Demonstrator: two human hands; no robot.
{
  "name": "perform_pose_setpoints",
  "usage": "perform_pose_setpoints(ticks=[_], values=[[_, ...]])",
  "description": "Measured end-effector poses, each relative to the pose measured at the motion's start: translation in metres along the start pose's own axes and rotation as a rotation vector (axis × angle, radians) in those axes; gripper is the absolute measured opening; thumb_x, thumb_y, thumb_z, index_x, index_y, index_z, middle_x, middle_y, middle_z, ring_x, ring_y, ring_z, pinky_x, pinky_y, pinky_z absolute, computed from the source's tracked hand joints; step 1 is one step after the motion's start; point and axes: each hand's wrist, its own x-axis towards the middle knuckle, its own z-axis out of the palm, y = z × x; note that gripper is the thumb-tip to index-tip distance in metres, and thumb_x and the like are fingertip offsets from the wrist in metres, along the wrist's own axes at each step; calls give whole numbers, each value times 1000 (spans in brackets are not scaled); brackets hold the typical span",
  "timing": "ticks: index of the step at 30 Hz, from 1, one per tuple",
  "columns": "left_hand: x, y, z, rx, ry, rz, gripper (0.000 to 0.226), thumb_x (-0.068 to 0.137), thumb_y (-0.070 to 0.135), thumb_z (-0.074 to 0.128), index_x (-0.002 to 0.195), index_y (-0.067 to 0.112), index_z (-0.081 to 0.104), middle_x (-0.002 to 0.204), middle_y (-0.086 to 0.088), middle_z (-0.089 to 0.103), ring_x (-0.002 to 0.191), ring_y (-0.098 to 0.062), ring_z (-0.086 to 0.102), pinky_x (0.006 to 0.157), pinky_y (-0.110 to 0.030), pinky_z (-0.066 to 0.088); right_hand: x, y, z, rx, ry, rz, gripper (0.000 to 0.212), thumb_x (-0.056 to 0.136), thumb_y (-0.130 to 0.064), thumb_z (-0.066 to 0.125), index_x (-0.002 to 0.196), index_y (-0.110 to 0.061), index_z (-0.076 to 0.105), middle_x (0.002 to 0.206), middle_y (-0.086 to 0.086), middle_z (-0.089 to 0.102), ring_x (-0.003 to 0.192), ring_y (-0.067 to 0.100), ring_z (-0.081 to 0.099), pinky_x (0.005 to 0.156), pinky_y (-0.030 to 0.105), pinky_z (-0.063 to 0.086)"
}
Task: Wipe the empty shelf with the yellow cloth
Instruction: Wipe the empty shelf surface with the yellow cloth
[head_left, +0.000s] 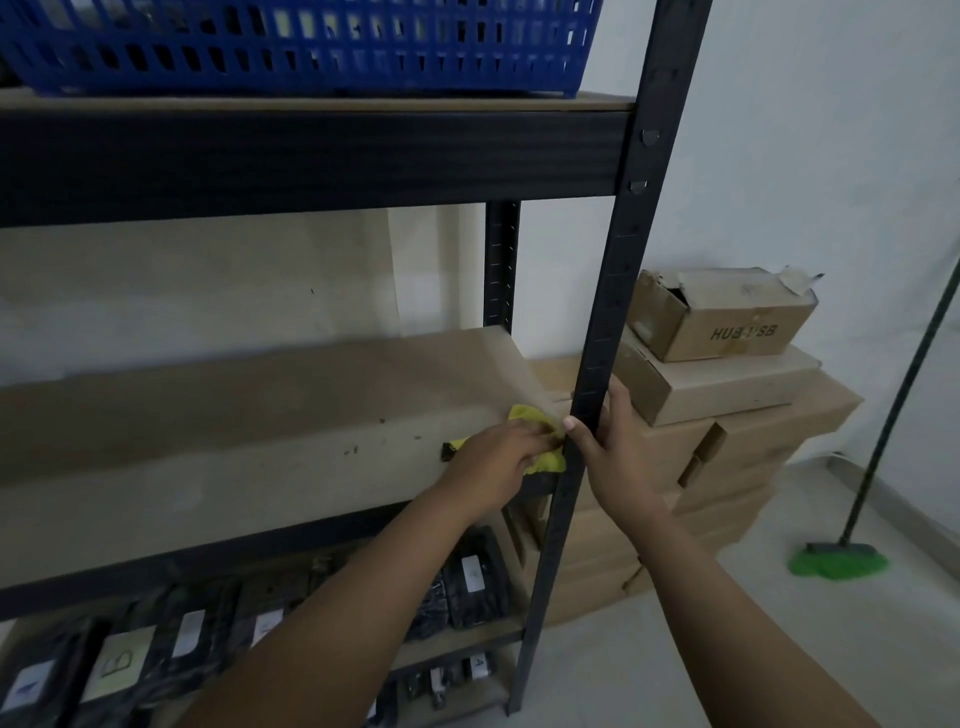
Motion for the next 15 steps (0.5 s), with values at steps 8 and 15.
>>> perform_pose_setpoints(ticks=[8,15], values=[[40,-13,1,7,-47,-105,37,98,28,37,133,30,46,144,-6,43,127,-29,44,103,-38,38,0,-1,1,29,-2,7,46,90,-12,57,119,-41,38,111,2,63,104,10,61,82,19,49],[13,-53,-23,-26,27,-300,39,99,24,38,137,26,44,153,-2,30,140,-25,27,113,-37,22,-4,-3,1,29,-4,14,46,90,-15,58,130,-26,37,103,-4,60,95,4,59,72,6,46]])
